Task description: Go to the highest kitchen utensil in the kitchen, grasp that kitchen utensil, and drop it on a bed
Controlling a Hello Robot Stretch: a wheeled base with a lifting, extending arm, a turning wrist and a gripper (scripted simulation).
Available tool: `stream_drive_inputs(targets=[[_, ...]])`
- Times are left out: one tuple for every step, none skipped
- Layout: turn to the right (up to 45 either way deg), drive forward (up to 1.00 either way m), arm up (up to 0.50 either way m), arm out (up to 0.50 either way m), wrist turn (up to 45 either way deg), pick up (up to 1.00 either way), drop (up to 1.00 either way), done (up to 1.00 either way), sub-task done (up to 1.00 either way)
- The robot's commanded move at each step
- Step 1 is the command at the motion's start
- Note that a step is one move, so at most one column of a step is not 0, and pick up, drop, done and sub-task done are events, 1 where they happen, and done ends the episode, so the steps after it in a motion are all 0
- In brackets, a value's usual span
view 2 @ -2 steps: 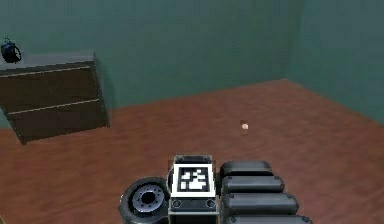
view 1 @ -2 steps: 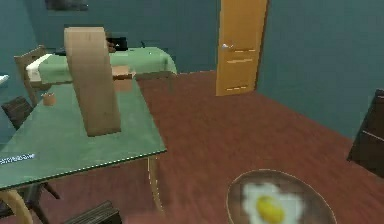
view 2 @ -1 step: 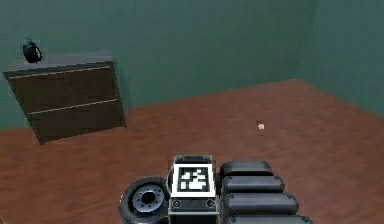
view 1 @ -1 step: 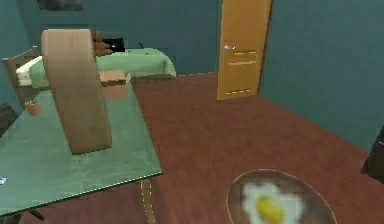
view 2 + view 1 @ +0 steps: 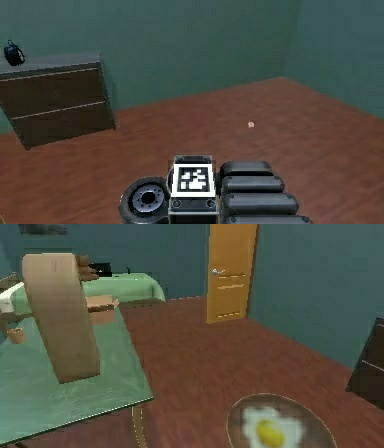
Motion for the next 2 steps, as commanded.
stream_drive_inputs(targets=[[0.0, 0.9, 0.0, 0.0, 0.0, 0.0, 0.0, 0.0, 0.0], [0.0, 1.0, 0.0, 0.0, 0.0, 0.0, 0.0, 0.0, 0.0]])
